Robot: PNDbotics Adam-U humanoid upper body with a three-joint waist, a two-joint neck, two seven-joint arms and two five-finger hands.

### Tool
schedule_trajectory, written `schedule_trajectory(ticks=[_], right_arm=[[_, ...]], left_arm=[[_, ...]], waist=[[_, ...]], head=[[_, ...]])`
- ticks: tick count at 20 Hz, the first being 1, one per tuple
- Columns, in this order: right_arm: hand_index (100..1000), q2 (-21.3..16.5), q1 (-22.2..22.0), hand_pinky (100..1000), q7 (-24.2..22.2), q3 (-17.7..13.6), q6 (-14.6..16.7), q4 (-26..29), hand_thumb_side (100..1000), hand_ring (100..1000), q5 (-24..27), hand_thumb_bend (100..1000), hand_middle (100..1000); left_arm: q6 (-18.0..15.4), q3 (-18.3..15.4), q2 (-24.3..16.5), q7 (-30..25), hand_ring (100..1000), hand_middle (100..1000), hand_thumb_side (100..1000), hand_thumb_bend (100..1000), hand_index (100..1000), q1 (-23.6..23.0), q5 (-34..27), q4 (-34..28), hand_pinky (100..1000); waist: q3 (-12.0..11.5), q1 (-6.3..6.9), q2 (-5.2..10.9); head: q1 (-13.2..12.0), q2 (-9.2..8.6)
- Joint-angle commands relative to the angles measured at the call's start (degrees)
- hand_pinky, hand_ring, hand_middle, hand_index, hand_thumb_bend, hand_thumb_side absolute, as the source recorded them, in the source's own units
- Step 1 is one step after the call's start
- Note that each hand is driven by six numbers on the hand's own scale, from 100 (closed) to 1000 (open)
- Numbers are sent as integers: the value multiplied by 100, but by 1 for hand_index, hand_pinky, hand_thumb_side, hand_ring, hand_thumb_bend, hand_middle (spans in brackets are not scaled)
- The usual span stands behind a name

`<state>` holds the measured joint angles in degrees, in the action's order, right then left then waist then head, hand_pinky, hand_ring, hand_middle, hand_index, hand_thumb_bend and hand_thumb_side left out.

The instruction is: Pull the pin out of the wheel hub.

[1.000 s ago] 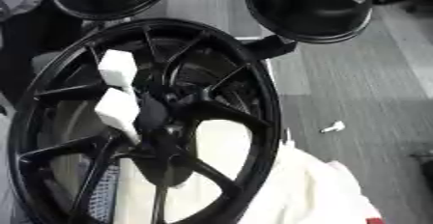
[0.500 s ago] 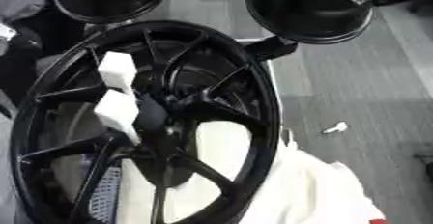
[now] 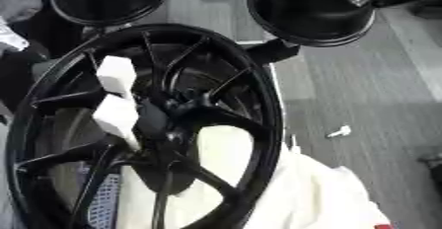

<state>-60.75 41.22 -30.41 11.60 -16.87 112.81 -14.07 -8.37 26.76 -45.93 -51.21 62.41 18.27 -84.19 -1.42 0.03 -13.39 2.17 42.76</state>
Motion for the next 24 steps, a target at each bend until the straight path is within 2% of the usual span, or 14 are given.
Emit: schedule_trajectory(ticks=[1,5,9,15,24], right_arm=[[815,-106,98,886,6,-58,9,-33,588,835,-49,100,762],[814,-86,114,886,35,-65,8,-86,588,834,-56,100,761],[814,-58,133,886,71,-66,13,-136,589,834,-60,100,760],[813,-13,155,885,83,-52,28,-175,590,834,-65,100,759],[812,40,165,885,139,-61,34,-249,591,832,-83,100,758]], left_arm=[[-52,56,43,-71,849,805,471,675,893,184,-132,205,873],[2,171,160,-75,833,773,446,700,869,215,-412,391,861],[125,300,196,-75,832,772,446,708,874,235,-716,355,859],[329,387,284,-75,822,760,435,732,857,279,-816,294,847],[636,580,379,-75,819,759,445,710,860,279,-1067,300,842]], waist=[[14,-7,92],[22,-5,82],[31,8,83],[49,29,96],[78,64,102]], head=[[-6,32],[6,119],[20,134],[8,135],[-3,135]])
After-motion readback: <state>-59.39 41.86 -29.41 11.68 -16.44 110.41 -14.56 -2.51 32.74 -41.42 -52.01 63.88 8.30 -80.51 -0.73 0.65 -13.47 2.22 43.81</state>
